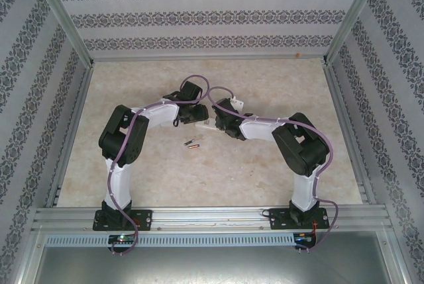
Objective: Load the batteries into the remote control
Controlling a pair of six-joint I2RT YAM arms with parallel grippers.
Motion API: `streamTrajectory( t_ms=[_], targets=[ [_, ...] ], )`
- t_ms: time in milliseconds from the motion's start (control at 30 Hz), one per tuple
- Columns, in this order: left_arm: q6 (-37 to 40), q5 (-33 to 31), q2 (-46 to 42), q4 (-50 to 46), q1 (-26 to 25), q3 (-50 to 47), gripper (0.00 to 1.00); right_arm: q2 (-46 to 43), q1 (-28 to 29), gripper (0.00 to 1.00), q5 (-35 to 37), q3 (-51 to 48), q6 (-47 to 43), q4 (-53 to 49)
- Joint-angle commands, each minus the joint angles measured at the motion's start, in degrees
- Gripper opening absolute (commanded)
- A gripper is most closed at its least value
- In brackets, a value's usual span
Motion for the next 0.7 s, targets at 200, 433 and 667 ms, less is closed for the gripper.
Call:
streamTrajectory(
  t_ms=[200,433,667],
  targets=[
    [-0.74,1.44,-0.2,-2.47,0.26,-1.58,0.53,-4.34,-0.33,0.27,-1.53,0.4,1.47,-4.99],
    [-0.74,1.19,-0.2,-2.63,0.21,-1.48,0.53,-2.41,-0.45,0.2,-2.63,0.71,1.64,-5.27],
    [-0.62,1.14,-0.19,-2.65,0.28,-1.53,0.53,-0.17,-0.57,0.17,-3.66,2.1,1.37,-5.36]
  ],
)
